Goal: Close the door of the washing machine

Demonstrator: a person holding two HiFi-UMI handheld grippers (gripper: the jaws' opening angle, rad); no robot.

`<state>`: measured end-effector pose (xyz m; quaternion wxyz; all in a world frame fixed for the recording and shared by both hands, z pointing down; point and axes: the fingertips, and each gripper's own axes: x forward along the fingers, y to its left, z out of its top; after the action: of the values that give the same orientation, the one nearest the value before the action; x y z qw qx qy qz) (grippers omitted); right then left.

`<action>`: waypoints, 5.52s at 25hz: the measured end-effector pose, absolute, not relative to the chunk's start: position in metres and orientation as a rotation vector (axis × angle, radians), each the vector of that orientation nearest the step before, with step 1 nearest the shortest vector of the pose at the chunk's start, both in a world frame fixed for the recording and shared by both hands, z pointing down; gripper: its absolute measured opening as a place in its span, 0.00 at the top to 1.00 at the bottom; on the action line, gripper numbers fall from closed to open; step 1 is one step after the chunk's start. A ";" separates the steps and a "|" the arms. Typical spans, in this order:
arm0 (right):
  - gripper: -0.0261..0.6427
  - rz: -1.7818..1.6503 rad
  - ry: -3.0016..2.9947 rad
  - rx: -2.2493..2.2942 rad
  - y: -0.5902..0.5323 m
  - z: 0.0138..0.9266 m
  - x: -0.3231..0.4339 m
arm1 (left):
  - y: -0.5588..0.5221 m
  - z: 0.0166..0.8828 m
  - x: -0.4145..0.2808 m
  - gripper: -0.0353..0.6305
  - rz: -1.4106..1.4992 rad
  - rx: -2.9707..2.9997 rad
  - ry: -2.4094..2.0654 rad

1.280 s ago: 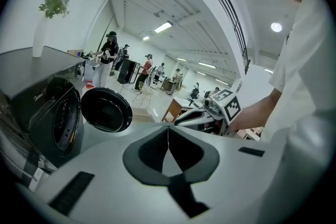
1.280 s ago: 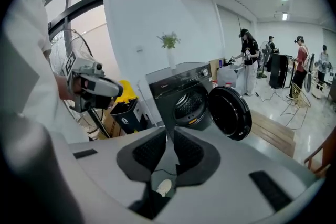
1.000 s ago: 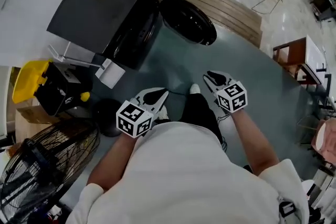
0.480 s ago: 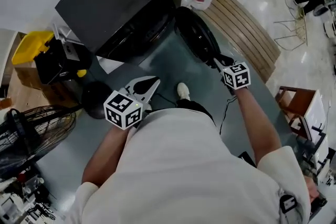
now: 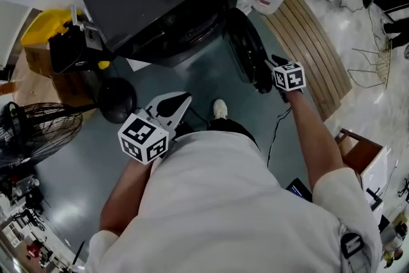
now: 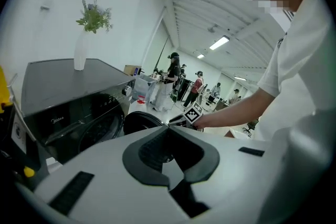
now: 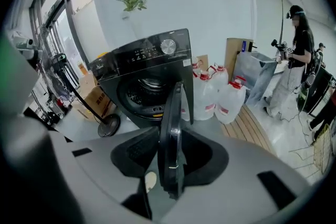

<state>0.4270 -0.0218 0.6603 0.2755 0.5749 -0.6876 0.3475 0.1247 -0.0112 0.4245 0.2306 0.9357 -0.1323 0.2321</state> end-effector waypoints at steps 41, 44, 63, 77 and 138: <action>0.77 1.237 -1.870 1.522 -0.057 0.693 0.357 | -0.028 0.430 0.059 0.92 0.610 2.500 -0.544; 0.77 1.262 -1.870 1.524 -0.059 0.693 0.345 | -0.027 0.430 0.051 0.92 0.598 2.498 -0.554; 0.79 1.454 -1.881 1.558 -0.099 0.694 0.272 | -0.025 0.428 -0.002 0.92 0.548 2.465 -0.657; 0.80 1.578 -1.904 1.591 -0.141 0.692 0.229 | -0.026 0.428 -0.037 0.92 0.530 2.415 -0.755; 0.83 1.606 -2.059 1.480 -0.266 0.688 0.162 | -0.071 0.444 -0.047 0.92 0.540 2.306 -0.881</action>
<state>0.1617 -0.2661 0.6877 0.0699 0.4919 -0.6843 0.5338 -0.0466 -0.0708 0.4440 0.3023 0.8698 -0.3324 0.2037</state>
